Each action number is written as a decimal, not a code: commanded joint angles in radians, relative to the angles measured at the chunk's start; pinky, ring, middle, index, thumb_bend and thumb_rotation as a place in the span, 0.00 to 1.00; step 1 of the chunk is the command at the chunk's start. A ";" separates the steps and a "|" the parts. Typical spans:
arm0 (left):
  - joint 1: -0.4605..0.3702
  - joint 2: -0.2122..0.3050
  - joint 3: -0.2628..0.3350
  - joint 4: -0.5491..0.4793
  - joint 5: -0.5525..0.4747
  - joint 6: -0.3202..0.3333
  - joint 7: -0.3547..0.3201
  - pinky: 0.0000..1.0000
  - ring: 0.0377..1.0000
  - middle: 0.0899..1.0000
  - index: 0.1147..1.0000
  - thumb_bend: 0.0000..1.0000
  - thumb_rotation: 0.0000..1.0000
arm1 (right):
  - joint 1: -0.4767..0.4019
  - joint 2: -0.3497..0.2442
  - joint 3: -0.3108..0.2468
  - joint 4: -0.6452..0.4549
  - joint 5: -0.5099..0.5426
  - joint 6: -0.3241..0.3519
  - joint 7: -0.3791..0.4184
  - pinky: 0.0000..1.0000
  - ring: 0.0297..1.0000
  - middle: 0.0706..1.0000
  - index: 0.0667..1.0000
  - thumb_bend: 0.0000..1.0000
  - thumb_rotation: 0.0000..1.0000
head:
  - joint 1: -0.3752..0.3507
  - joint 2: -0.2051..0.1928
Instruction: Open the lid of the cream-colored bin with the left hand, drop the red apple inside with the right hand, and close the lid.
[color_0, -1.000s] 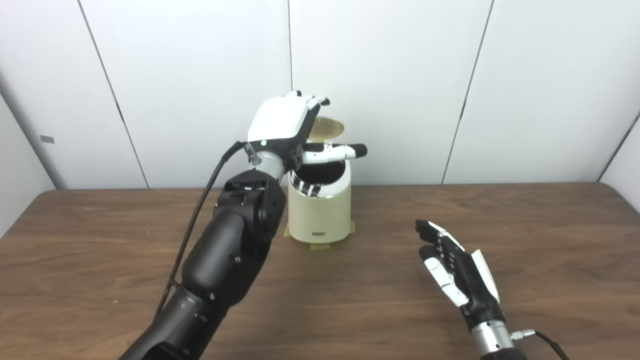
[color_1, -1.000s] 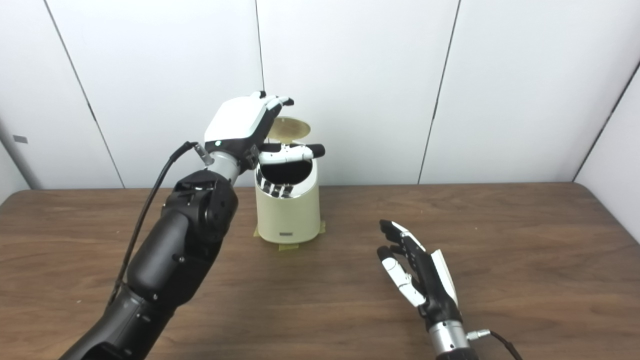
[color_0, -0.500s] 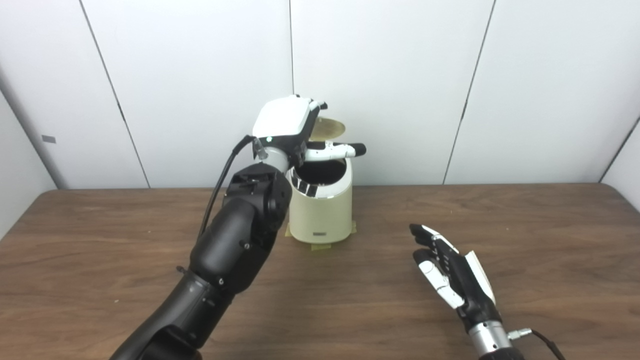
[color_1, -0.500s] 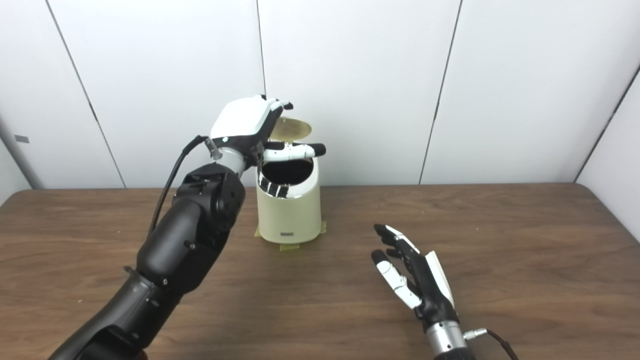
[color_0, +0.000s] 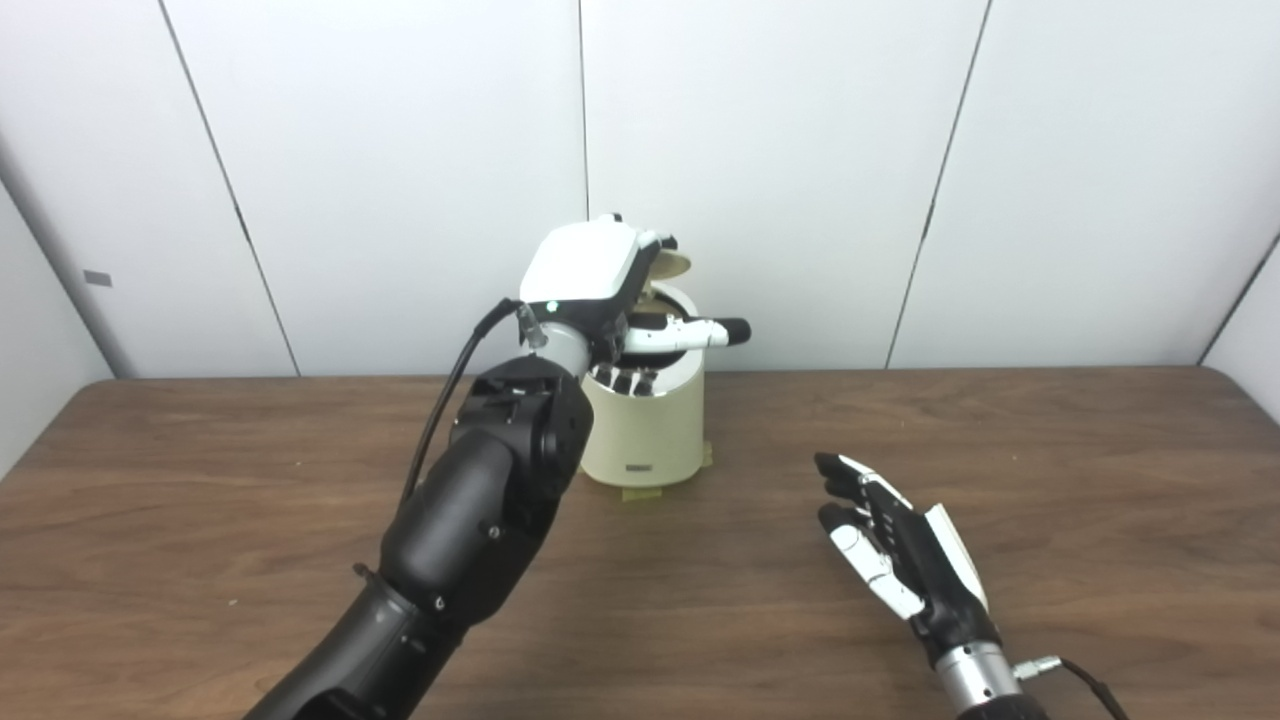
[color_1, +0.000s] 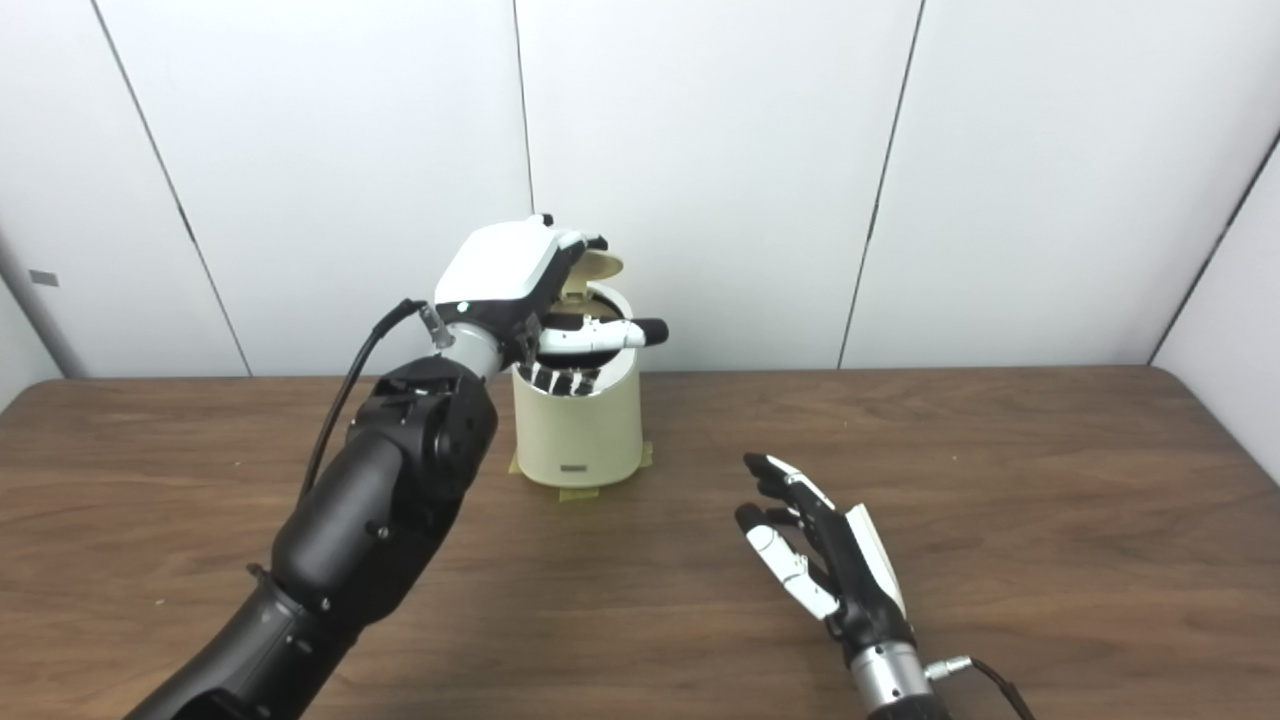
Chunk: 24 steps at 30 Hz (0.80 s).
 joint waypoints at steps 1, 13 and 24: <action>-0.032 0.006 0.002 -0.033 0.018 -0.005 0.010 1.00 0.99 0.87 0.83 0.99 0.94 | -0.025 -0.006 -0.002 -0.037 0.005 -0.017 0.002 0.78 0.85 0.86 0.83 0.40 0.83 | -0.001 0.001; 0.063 0.021 -0.025 -0.084 0.022 0.002 -0.037 1.00 1.00 0.87 0.84 1.00 0.99 | -0.025 -0.009 0.002 -0.045 -0.004 -0.018 0.007 0.75 0.85 0.86 0.83 0.42 0.84 | -0.004 0.015; 0.129 0.014 -0.026 -0.099 0.046 0.006 -0.052 1.00 0.99 0.86 0.83 0.98 0.96 | -0.019 -0.005 -0.002 -0.067 0.010 0.005 0.015 0.77 0.85 0.85 0.83 0.44 0.84 | -0.008 0.027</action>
